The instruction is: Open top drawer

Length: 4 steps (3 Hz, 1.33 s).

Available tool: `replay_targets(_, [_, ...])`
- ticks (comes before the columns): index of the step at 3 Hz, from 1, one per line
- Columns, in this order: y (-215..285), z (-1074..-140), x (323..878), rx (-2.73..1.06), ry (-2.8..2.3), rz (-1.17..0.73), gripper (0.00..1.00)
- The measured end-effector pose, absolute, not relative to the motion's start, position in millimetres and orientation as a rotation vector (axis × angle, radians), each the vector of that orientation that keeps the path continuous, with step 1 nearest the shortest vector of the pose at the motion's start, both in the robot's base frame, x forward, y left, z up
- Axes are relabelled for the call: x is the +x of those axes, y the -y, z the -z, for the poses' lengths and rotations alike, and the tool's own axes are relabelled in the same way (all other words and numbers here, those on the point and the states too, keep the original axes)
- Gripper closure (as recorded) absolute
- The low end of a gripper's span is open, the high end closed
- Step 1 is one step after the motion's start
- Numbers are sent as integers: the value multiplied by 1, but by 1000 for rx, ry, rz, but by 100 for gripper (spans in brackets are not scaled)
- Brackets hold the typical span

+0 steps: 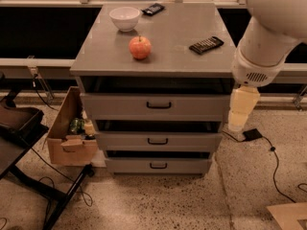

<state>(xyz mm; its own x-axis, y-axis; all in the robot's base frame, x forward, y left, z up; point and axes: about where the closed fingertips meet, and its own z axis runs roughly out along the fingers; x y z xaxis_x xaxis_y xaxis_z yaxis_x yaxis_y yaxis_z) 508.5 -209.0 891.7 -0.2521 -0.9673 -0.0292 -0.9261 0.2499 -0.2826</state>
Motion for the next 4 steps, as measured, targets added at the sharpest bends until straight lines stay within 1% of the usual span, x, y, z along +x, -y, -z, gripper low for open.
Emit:
replay_targets(1, [213, -860, 542, -1766, -2313, 368, 0])
replay_targets(3, [194, -800, 594, -1761, -2221, 307, 0])
replay_targets(4, [178, -771, 605, -1791, -2204, 255, 0])
